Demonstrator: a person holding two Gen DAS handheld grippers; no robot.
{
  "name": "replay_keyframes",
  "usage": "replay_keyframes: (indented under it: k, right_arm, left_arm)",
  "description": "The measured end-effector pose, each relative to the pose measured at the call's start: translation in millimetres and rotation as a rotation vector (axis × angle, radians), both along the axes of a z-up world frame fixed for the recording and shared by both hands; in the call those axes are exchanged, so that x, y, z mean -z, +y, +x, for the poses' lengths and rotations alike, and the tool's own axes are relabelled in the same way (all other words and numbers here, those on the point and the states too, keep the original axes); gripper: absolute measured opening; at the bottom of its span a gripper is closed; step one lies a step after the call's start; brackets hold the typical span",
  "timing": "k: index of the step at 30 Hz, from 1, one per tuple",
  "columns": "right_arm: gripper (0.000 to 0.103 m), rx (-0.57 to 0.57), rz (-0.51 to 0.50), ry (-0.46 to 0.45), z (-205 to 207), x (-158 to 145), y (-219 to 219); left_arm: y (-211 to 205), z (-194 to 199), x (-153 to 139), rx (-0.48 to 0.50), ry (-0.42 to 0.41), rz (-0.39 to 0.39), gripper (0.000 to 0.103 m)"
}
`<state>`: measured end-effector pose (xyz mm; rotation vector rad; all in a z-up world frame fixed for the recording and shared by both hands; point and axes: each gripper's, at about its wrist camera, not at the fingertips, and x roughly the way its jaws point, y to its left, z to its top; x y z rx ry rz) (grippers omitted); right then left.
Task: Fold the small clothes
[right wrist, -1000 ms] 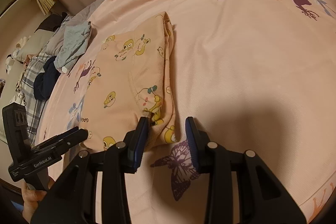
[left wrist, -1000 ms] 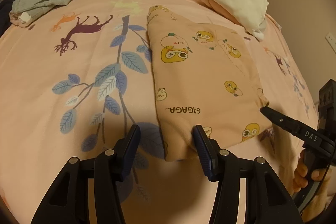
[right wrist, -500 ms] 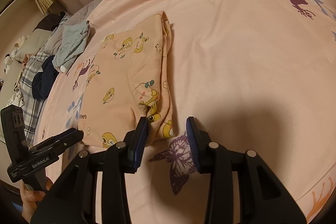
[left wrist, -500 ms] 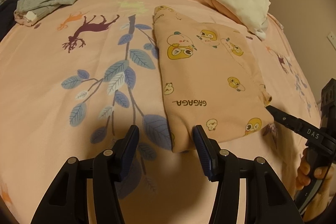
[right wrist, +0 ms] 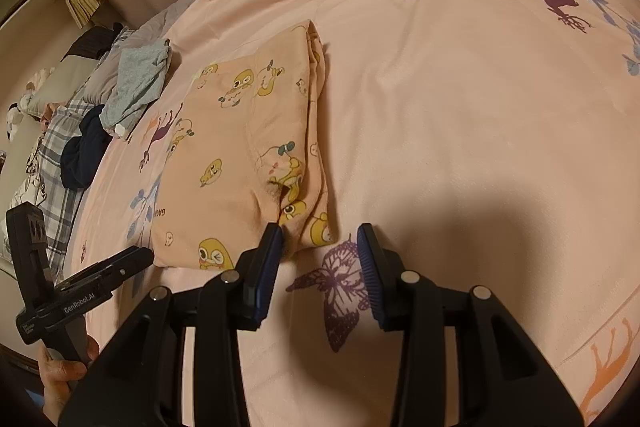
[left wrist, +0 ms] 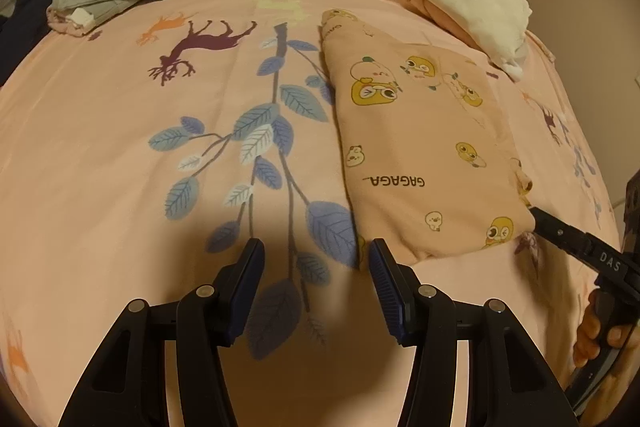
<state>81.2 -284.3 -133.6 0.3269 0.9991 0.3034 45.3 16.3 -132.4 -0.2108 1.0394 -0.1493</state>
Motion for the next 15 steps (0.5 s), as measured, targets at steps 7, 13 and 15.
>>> replay_keyframes:
  k: [7,13,15]
  right_arm:
    - [0.049,0.000,-0.013,-0.015,-8,-6,-1]
    - [0.063,0.002,-0.011,-0.024,-13,-11,1]
    - [0.071,0.005,-0.023,-0.023,-15,-12,2]
  left_arm:
    - [-2,-2,-5,-0.005,-0.013,0.004,0.063]
    - [-4,-4,-10,-0.007,-0.024,0.017,0.074]
    - [-4,-4,-10,-0.007,-0.021,0.018,0.076]
